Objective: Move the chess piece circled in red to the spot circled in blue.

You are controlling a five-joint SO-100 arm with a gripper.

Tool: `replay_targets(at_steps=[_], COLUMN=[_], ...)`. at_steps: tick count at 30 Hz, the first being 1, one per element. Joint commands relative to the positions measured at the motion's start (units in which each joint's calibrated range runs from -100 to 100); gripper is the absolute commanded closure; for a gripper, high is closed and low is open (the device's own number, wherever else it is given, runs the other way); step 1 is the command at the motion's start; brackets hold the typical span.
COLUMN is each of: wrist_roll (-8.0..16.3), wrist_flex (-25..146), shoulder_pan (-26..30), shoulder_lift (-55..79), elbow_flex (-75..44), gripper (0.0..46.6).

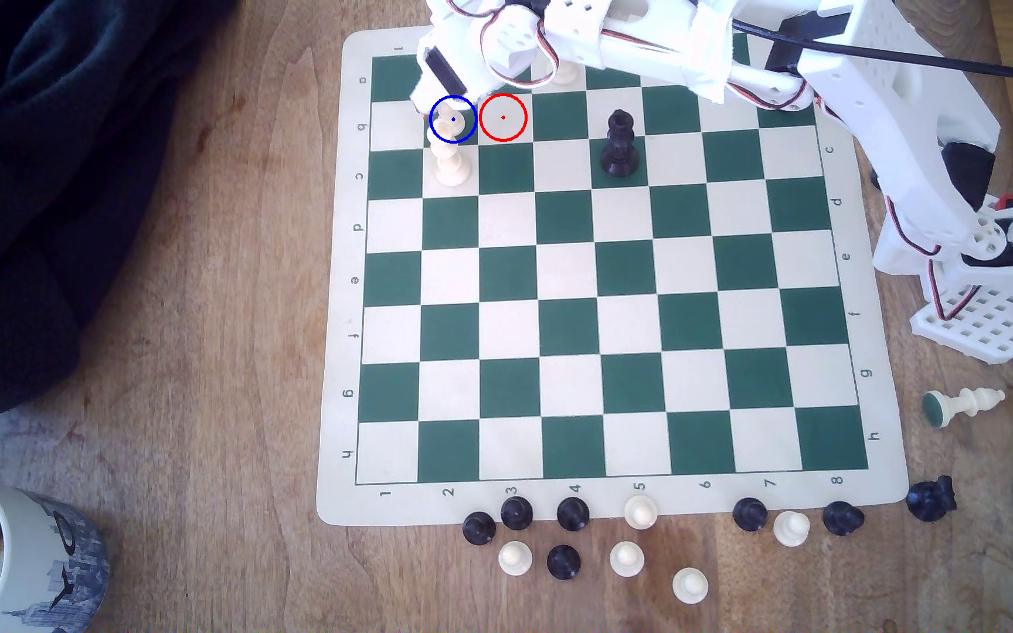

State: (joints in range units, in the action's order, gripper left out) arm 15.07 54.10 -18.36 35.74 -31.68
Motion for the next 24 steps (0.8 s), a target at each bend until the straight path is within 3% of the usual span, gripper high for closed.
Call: replay_targets(at_steps=[1,7,11,14,17,21,22,23,24], wrist_roll=[0.29,1.32,2.00,1.76,1.27,0.44,0.39,0.20,-1.66], wrist_flex=[0.61,2.82,3.23,2.41,0.11,-6.60,-11.93,-15.45,-19.30], shoulder_pan=[0.02,-1.00,-0.45,1.12,3.38,5.73,7.30,8.47,9.64], shoulder_lift=[-8.83,-17.14,-30.47,-42.95,-53.65,-63.58,-69.69,-73.94,-78.26], elbow_flex=[-5.31,-4.23,6.47,19.98,34.67,52.89,63.50,70.03,76.92], gripper=[32.6,32.6,33.0,33.9,39.6,40.3,40.7,42.7,46.4])
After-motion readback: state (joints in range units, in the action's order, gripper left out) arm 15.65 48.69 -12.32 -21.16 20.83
